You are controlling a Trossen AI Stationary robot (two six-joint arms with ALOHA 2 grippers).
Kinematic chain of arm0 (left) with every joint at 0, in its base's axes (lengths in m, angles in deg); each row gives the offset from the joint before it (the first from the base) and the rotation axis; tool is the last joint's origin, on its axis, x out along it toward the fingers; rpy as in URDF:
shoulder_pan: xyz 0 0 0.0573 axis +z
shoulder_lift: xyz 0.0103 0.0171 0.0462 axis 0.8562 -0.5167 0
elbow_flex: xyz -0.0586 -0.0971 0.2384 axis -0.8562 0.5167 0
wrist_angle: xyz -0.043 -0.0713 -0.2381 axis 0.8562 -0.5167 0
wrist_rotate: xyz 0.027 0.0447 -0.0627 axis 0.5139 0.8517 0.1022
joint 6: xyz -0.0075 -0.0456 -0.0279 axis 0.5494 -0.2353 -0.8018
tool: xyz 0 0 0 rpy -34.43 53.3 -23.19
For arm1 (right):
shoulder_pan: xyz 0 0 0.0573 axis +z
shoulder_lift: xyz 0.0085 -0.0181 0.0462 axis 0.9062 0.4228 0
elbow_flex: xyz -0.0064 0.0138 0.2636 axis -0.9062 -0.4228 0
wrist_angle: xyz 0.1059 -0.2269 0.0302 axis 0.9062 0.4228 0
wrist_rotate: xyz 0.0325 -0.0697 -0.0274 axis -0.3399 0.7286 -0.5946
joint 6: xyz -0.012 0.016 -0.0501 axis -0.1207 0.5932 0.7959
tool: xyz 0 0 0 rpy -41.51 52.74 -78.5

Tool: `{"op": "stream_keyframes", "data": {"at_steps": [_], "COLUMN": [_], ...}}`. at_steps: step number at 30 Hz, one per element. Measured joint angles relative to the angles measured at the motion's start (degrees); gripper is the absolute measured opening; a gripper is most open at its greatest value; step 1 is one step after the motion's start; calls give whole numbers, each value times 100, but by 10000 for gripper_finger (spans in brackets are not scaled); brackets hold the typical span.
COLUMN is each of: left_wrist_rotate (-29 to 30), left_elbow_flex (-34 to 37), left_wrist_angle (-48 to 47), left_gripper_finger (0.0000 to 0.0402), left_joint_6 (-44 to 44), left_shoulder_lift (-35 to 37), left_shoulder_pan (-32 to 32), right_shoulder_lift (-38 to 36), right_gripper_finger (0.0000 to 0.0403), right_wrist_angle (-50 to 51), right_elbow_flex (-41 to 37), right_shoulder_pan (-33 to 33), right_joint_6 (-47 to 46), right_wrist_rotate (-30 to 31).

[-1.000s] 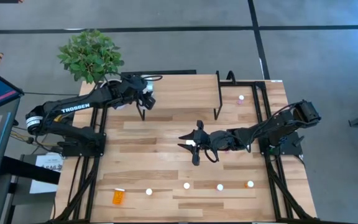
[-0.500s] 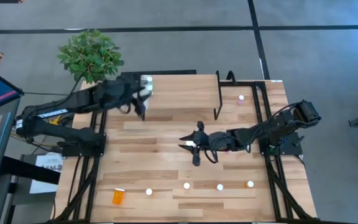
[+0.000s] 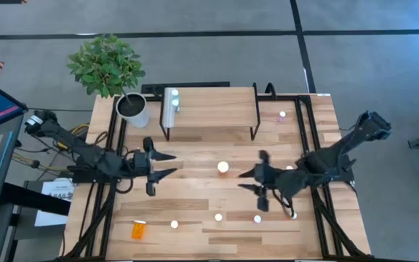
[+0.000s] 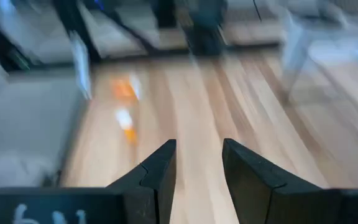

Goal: Pick and place medicine bottles onto shelf by color
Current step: Put the blue pill bottle on the shelf aligned with the other blue pill bottles

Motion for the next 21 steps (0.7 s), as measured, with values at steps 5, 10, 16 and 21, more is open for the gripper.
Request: {"op": "stream_keyframes", "data": {"at_steps": [5, 10, 16, 21], "left_wrist_rotate": [-234, -356, -236, -236], "left_elbow_flex": [-1, -13, -13, -13], "left_wrist_angle": [379, 459, 540, 571], "left_gripper_finger": [174, 174, 174, 174], "left_joint_6": [192, 389, 602, 486], "left_shoulder_lift": [-32, -30, -32, -37], "left_shoulder_pan": [-84, -80, -67, -67], "right_shoulder_lift": [210, 284, 265, 268], "right_gripper_finger": [155, 155, 155, 155], "right_wrist_angle": [3179, 4860, 4951, 4986], "right_elbow_flex": [826, 721, 50, -750], "right_shoulder_pan": [-19, -58, 82, -4], "right_joint_6": [-2385, -3886, -4455, -4563], "right_wrist_rotate": [204, -379, -1154, -2136]}}
